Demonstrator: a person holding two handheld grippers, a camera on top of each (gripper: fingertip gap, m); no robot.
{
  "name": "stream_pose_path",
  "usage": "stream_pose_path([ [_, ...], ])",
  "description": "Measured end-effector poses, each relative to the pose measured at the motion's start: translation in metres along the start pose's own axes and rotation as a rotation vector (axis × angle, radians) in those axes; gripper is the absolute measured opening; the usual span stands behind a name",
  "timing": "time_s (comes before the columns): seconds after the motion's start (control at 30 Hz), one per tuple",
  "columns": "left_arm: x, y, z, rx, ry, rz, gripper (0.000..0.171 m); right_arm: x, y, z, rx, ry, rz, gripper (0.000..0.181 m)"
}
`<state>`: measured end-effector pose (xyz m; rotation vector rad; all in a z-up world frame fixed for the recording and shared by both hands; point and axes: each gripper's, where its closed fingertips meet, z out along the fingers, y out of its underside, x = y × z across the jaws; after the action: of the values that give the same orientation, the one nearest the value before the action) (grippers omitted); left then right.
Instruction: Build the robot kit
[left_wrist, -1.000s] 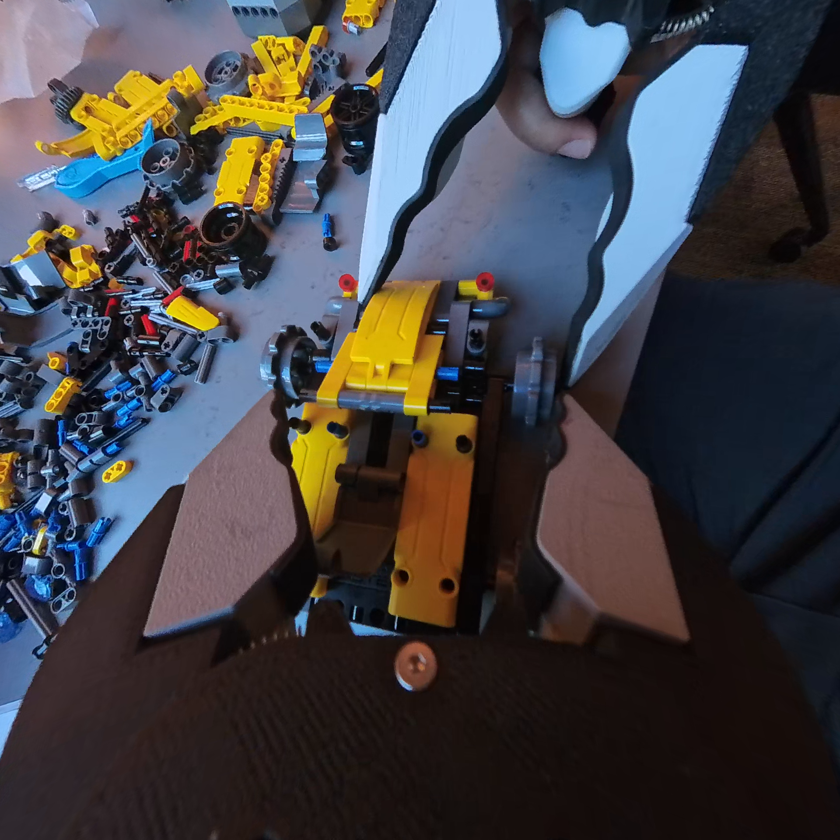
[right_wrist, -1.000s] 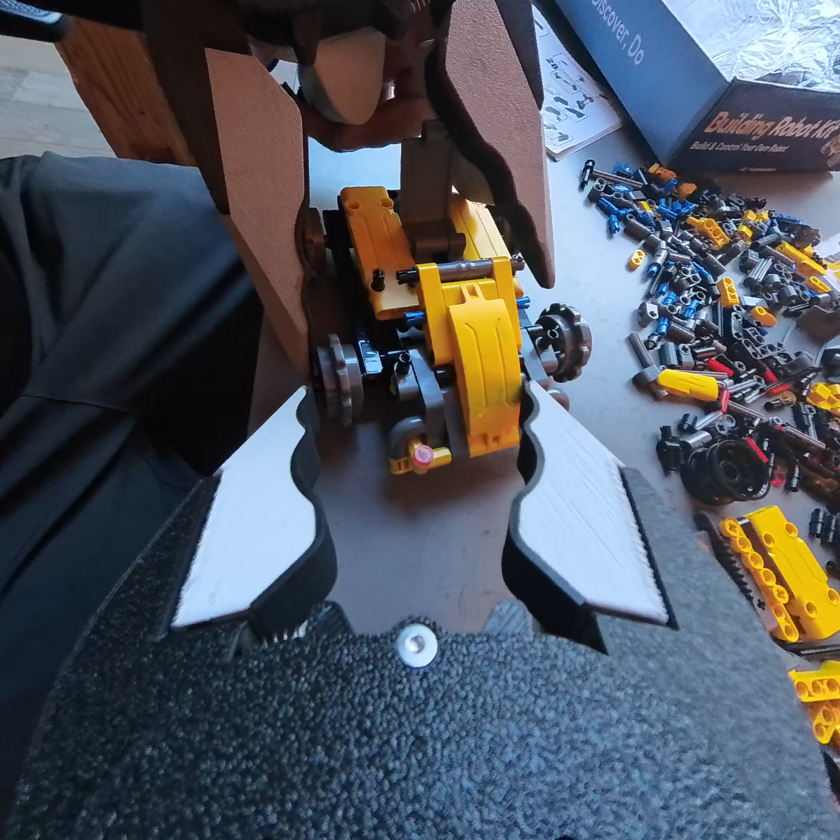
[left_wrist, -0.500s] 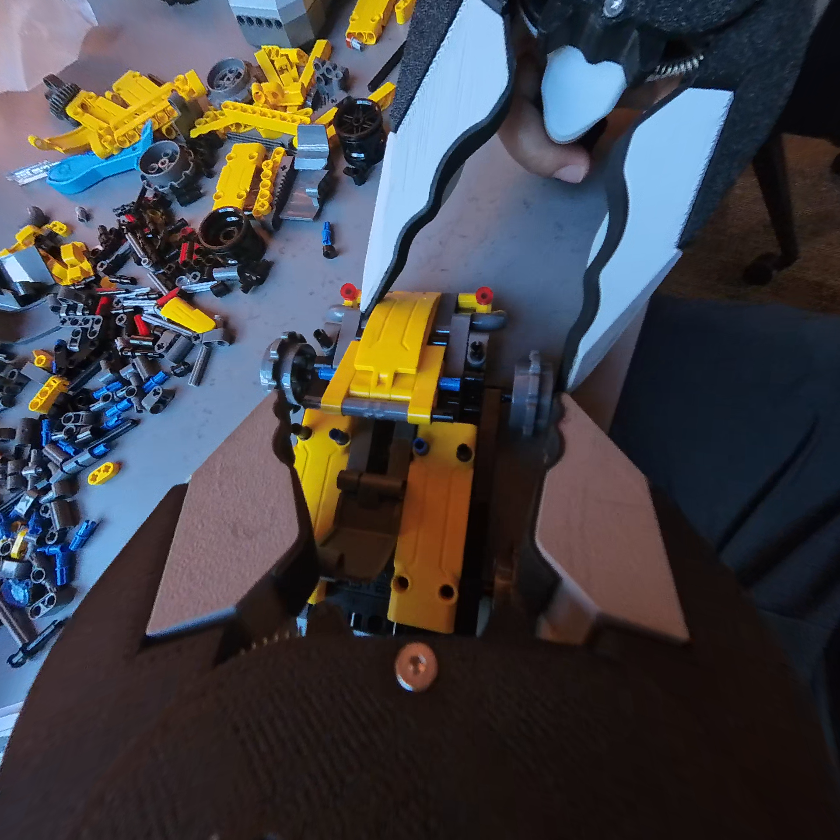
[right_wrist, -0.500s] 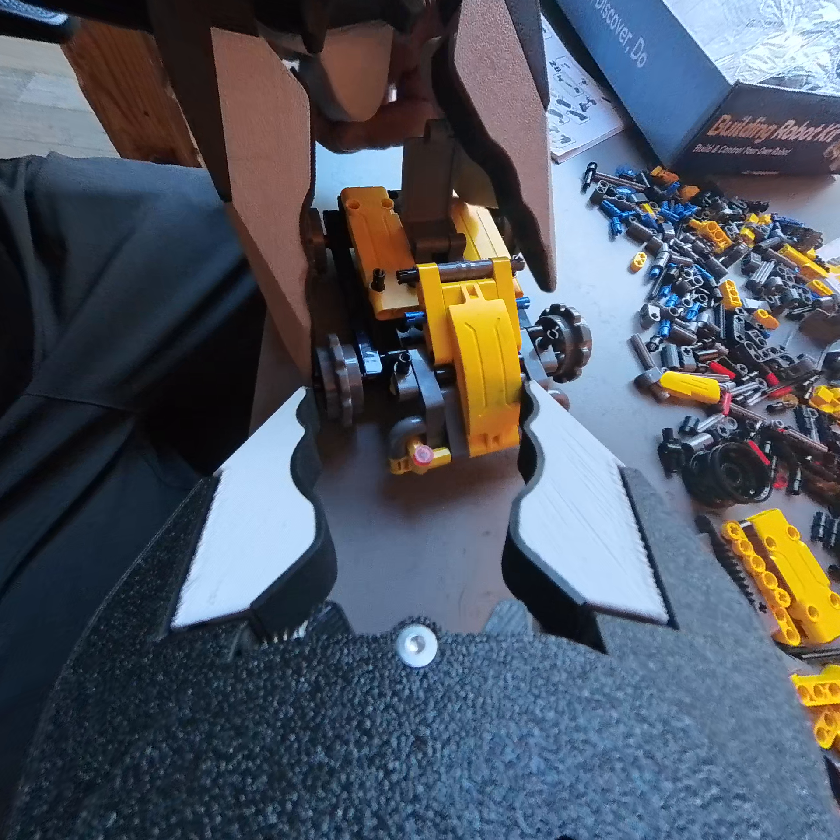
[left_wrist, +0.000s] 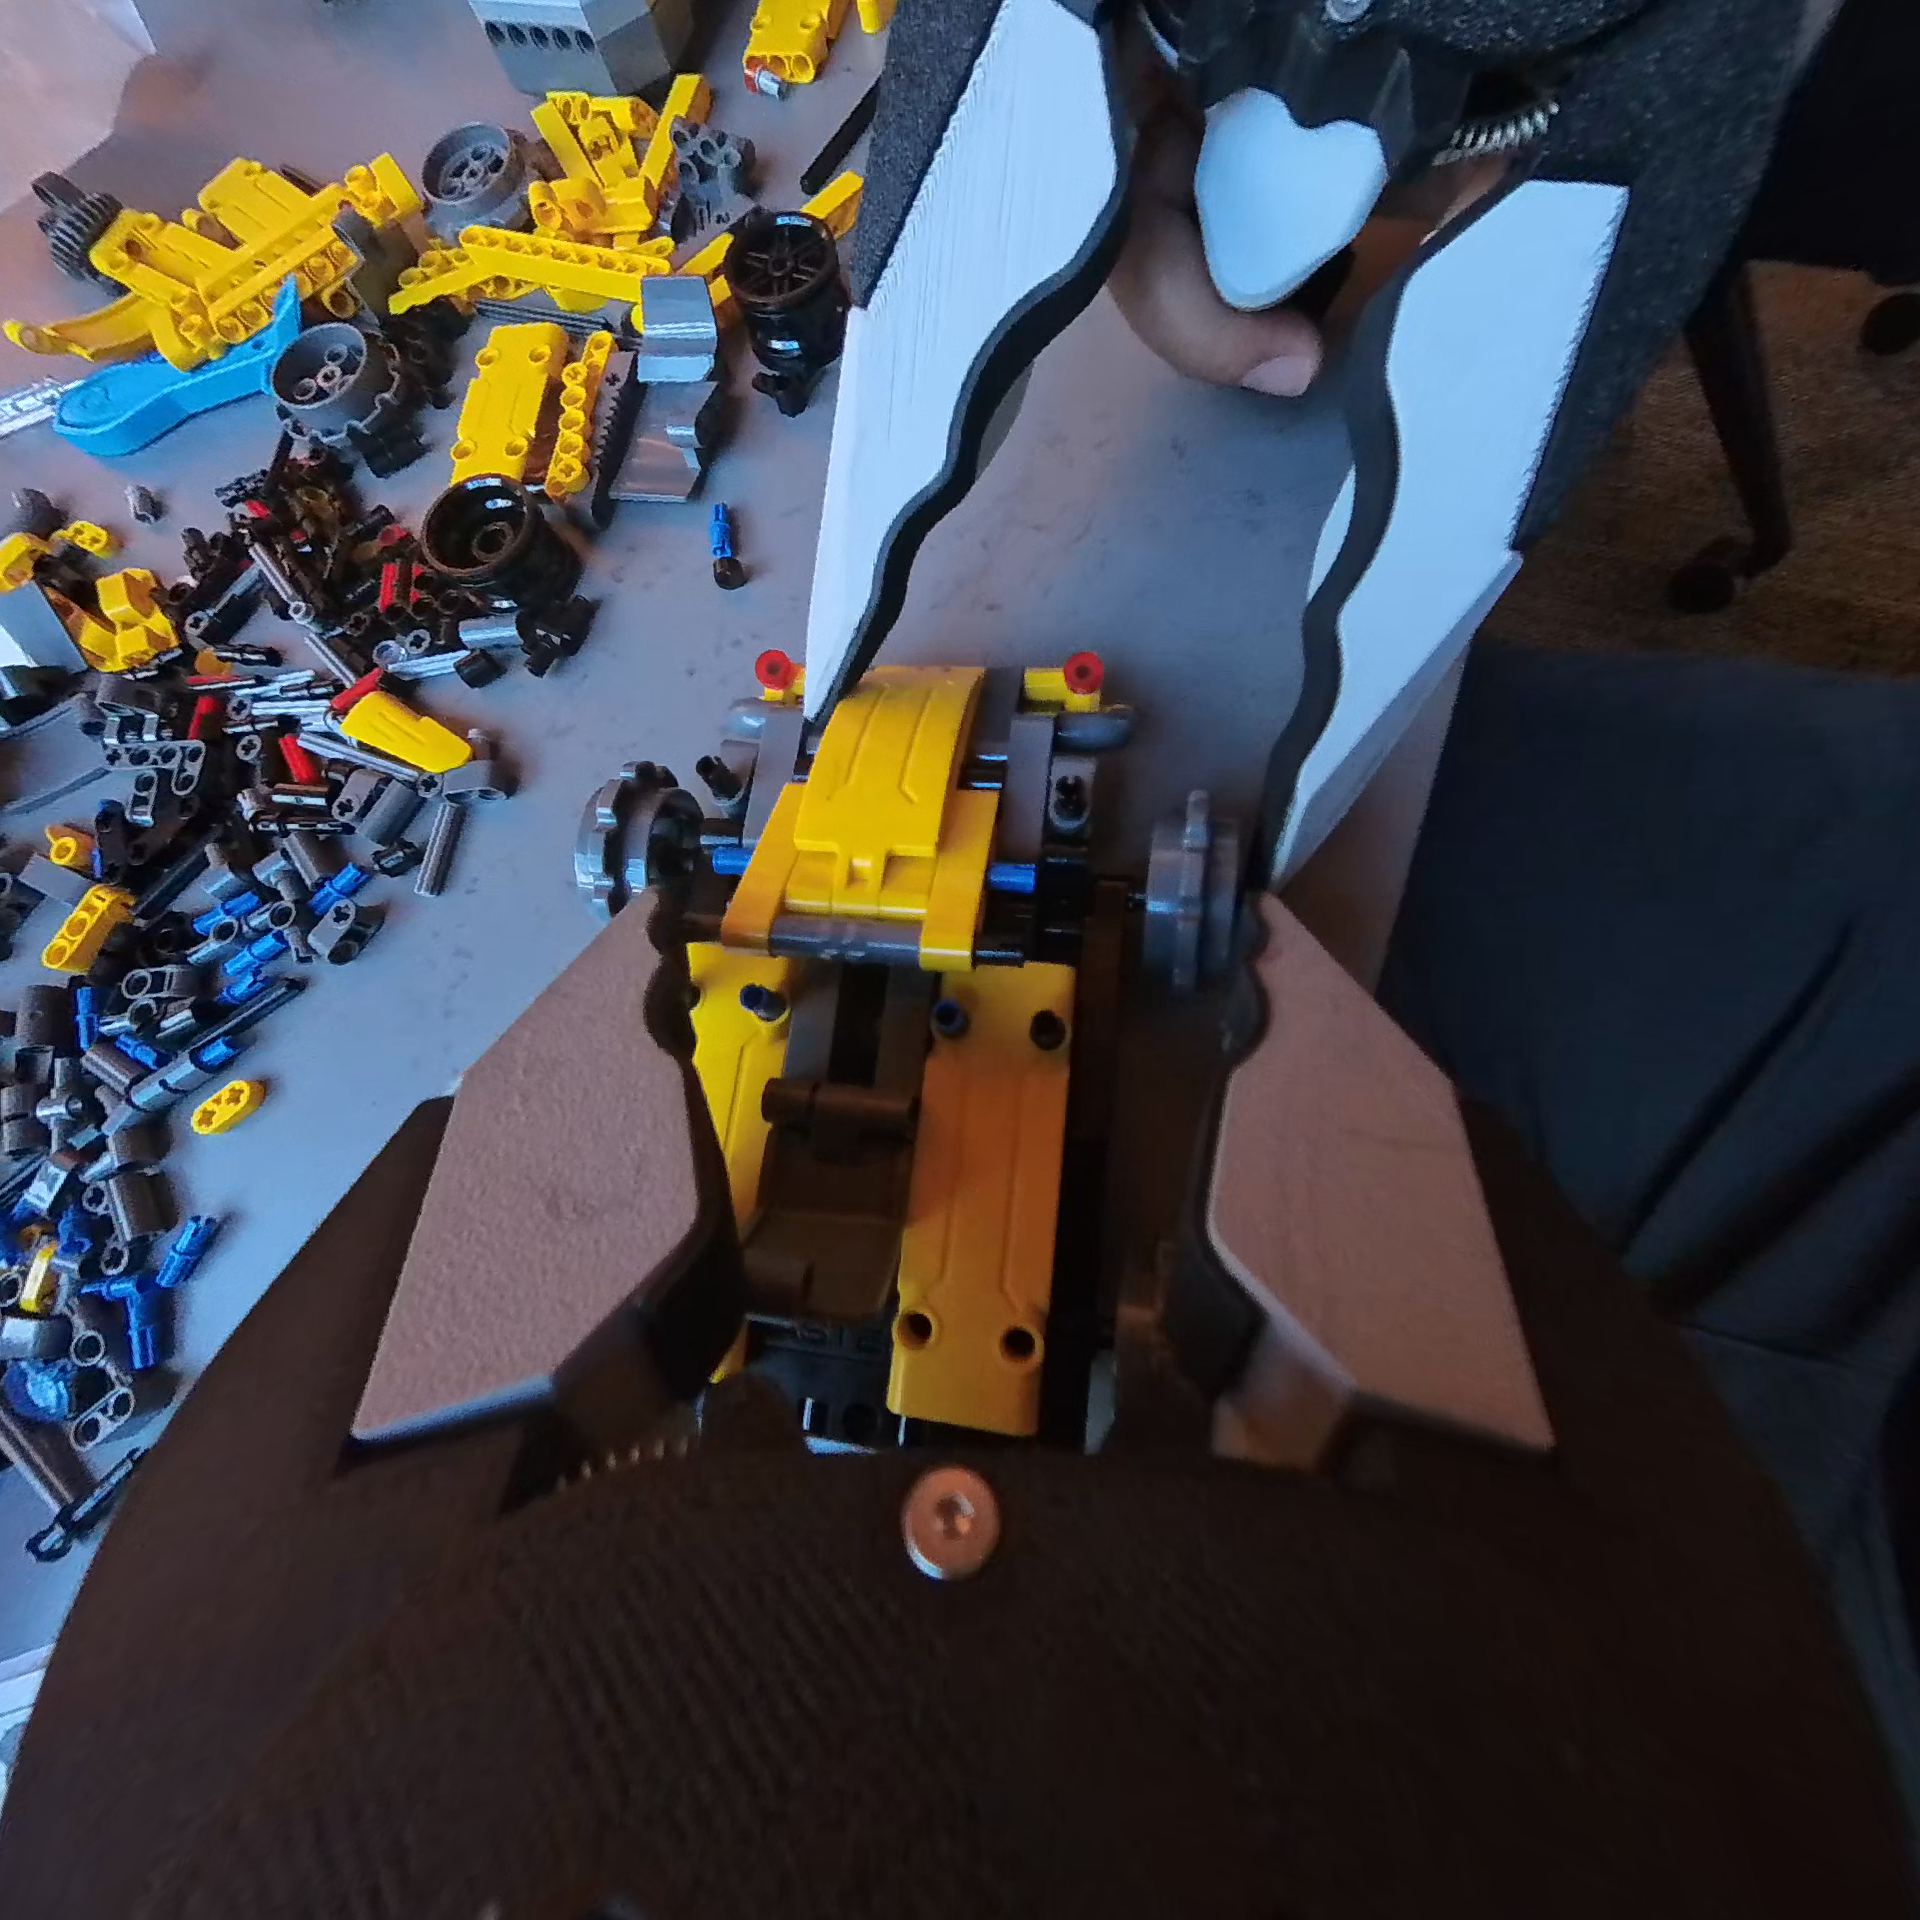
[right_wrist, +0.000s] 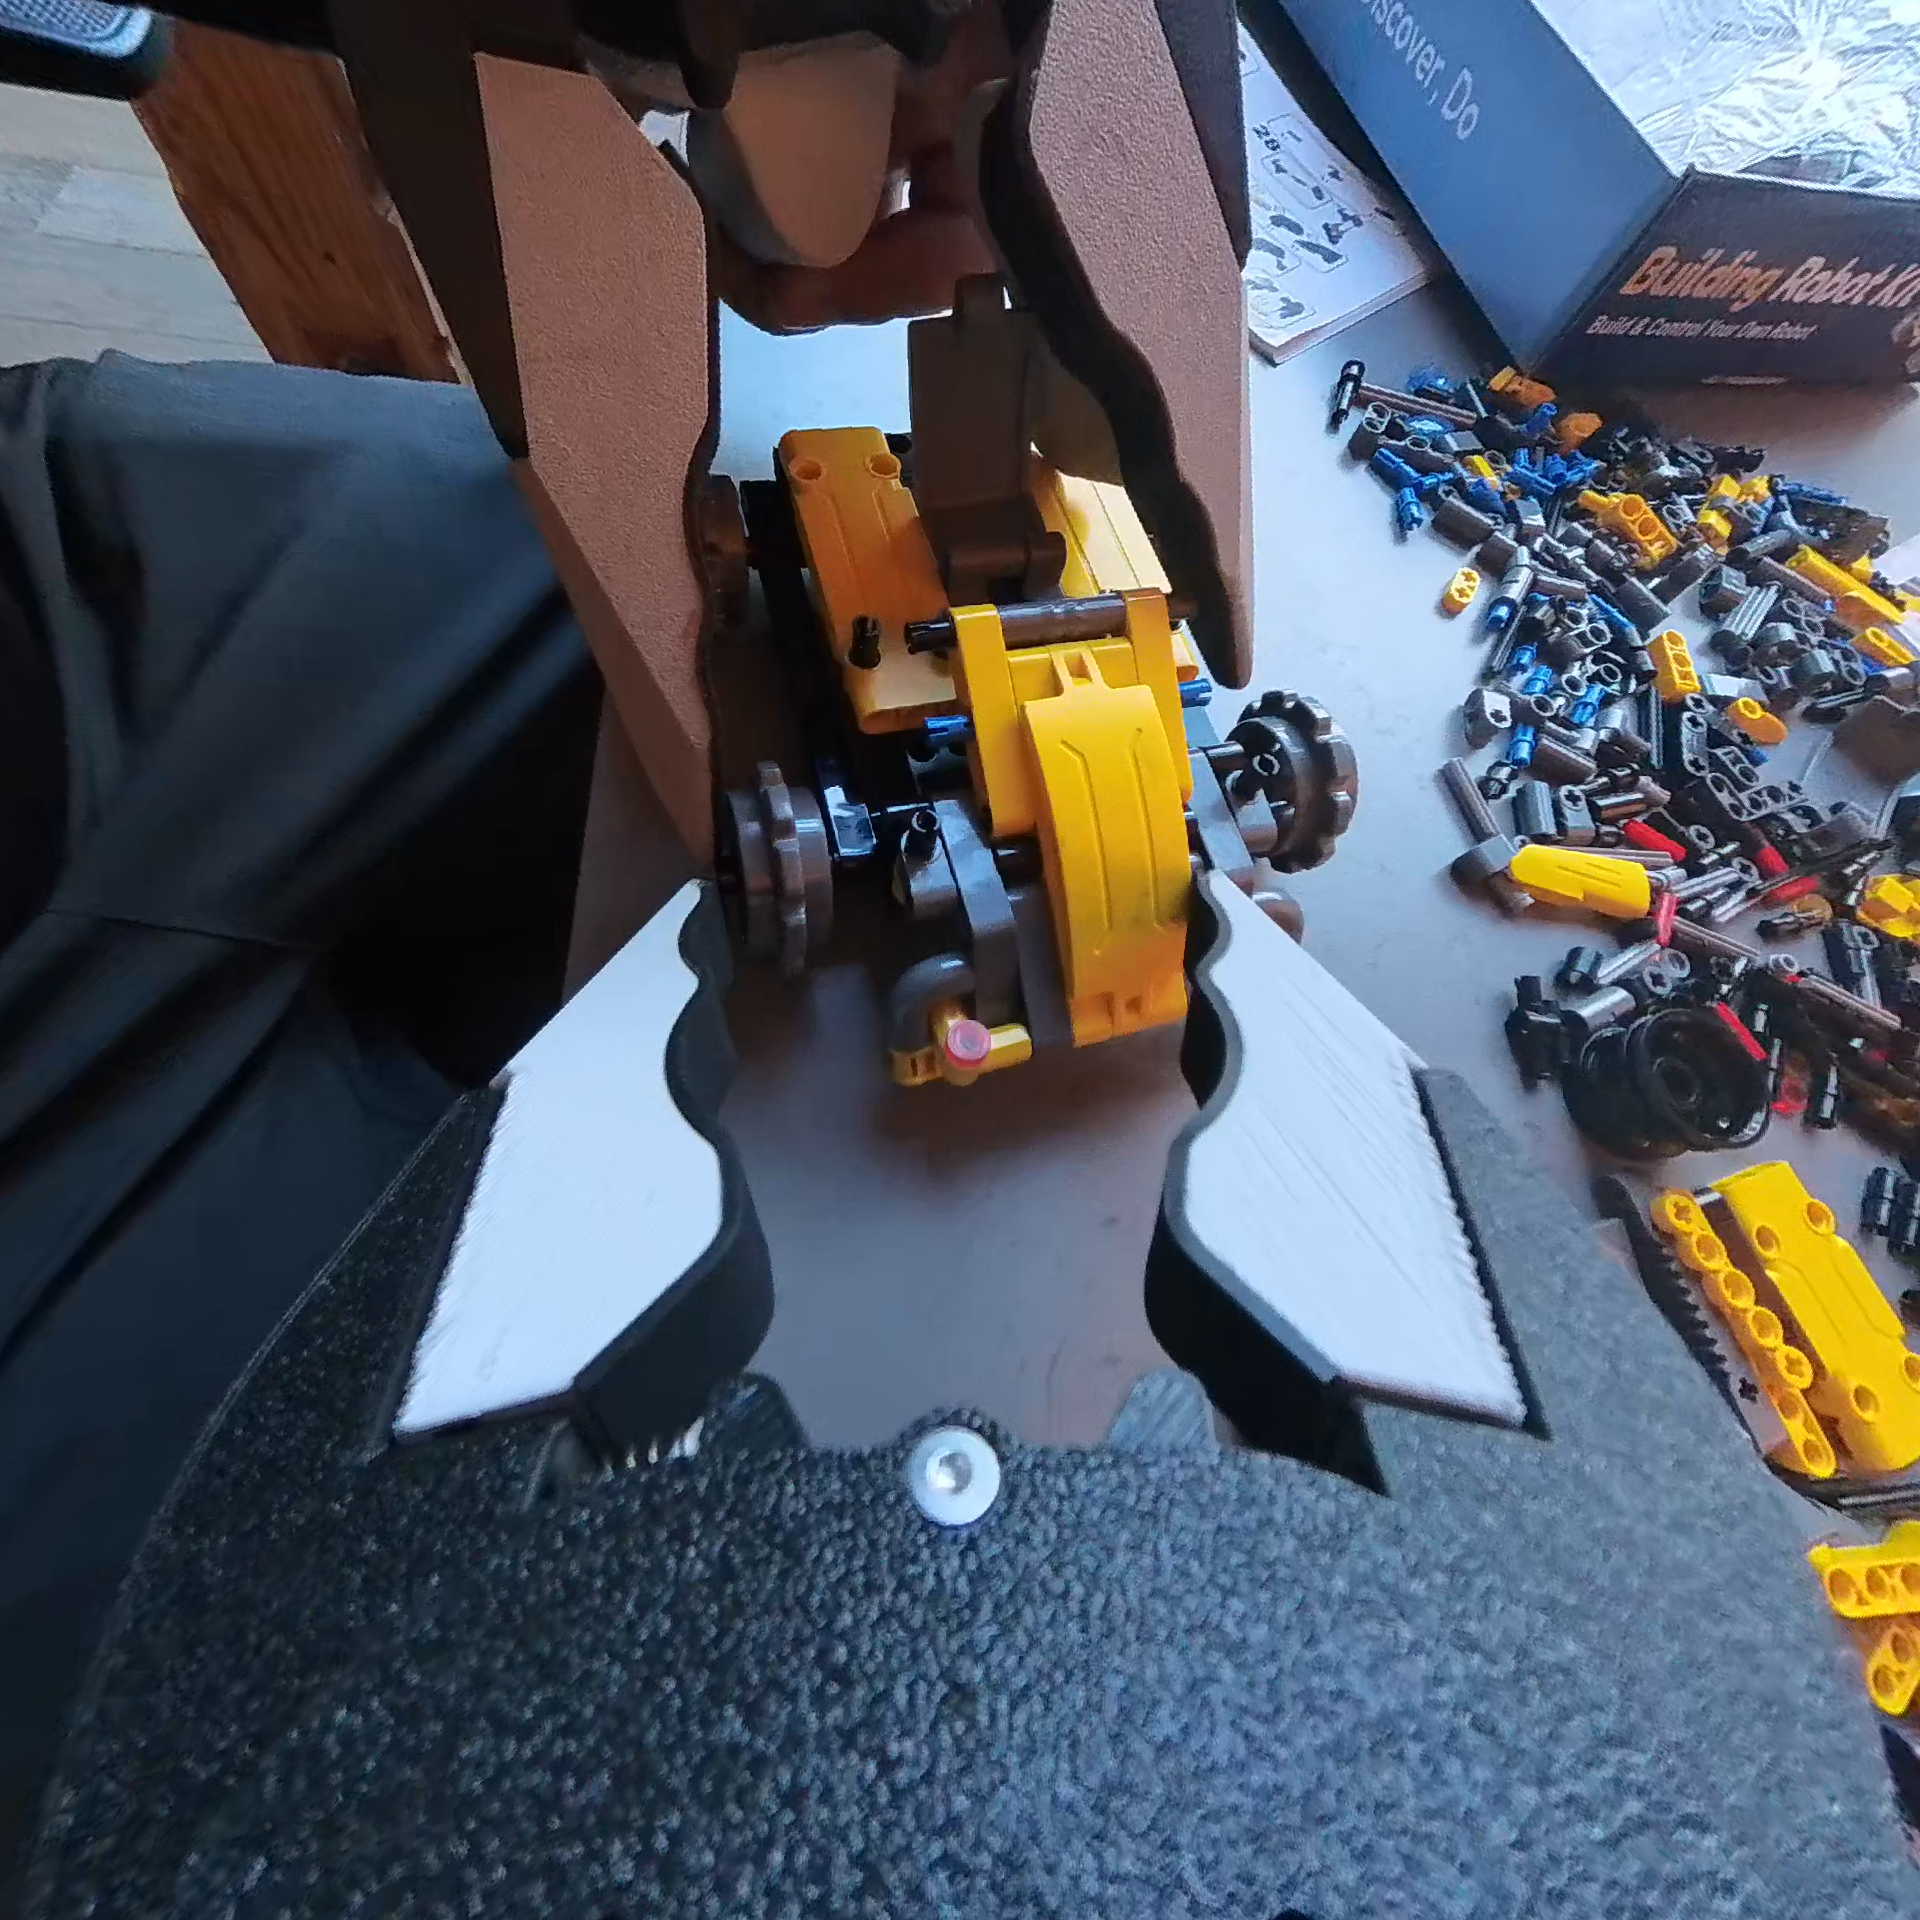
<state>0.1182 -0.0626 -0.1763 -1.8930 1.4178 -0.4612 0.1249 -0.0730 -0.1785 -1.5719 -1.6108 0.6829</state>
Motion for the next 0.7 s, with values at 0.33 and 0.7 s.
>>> stream_pose_path([
  [0.33, -0.001, 0.000, 0.000, -0.004, -0.001, -0.002, 0.100, 0.001, 0.001, 0.001, -0.003, -0.001, -0.001, 0.086],
  [0.7, 0.000, -0.018, -0.013, 0.139, -0.007, -0.095, 0.108, 0.007, -0.003, -0.011, 0.021, 0.113, 0.037, 0.094],
])
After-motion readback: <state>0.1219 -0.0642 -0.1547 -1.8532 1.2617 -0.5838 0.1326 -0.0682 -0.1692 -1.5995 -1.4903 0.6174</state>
